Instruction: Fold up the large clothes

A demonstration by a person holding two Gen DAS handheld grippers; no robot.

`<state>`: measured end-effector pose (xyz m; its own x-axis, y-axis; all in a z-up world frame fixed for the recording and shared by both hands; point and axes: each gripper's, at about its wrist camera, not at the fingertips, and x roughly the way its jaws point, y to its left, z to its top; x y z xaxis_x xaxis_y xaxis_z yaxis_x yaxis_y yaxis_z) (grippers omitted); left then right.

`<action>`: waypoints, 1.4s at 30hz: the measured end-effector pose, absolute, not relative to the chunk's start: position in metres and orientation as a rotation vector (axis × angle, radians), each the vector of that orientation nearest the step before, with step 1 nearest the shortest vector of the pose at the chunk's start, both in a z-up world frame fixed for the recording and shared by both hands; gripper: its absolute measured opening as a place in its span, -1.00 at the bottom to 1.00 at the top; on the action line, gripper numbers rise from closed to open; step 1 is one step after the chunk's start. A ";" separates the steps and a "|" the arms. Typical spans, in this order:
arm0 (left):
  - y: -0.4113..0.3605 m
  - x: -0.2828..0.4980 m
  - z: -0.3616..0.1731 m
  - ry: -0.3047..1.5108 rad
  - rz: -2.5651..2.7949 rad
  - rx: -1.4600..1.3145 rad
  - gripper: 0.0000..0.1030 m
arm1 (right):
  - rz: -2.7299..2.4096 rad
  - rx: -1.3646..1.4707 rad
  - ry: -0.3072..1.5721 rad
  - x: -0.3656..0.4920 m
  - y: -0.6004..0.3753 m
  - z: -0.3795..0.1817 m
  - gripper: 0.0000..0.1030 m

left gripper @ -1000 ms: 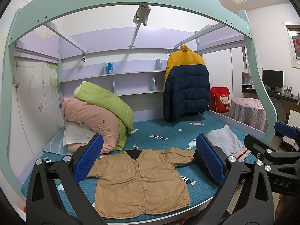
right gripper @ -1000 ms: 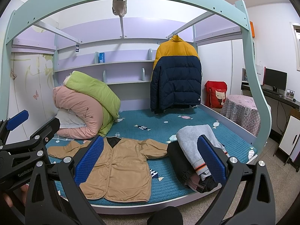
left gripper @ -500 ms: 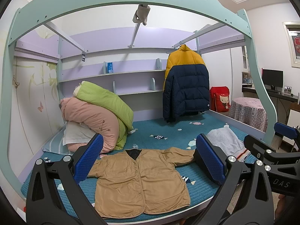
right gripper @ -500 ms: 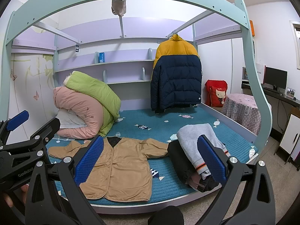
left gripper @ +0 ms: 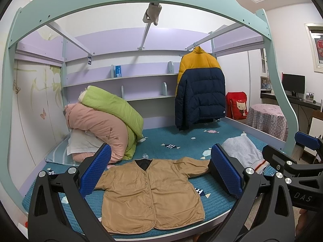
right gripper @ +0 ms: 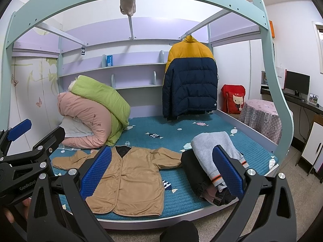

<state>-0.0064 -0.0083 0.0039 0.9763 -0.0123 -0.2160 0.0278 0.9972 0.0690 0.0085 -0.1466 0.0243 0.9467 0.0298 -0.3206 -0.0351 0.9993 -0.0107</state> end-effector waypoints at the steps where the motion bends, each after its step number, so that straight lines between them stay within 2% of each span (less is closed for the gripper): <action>1: -0.008 -0.006 0.004 0.217 -0.020 0.072 0.91 | 0.033 -0.017 0.327 0.009 -0.147 0.024 0.86; 15: -0.006 -0.005 -0.007 0.231 -0.024 0.063 0.91 | 0.035 -0.014 0.336 0.014 -0.140 0.012 0.86; 28: -0.003 0.037 -0.023 0.292 -0.027 0.062 0.91 | 0.033 -0.009 0.392 0.047 -0.139 -0.002 0.86; 34: 0.008 0.079 -0.055 0.375 -0.005 0.055 0.91 | 0.044 -0.012 0.490 0.088 -0.131 -0.032 0.86; 42: 0.053 0.148 -0.124 0.545 0.081 0.036 0.91 | 0.132 -0.031 0.675 0.164 -0.093 -0.098 0.86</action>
<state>0.1484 0.0534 -0.1243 0.8518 0.0868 -0.5167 -0.0674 0.9961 0.0562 0.1642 -0.0933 -0.0980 0.7728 0.1118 -0.6248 -0.1322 0.9911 0.0139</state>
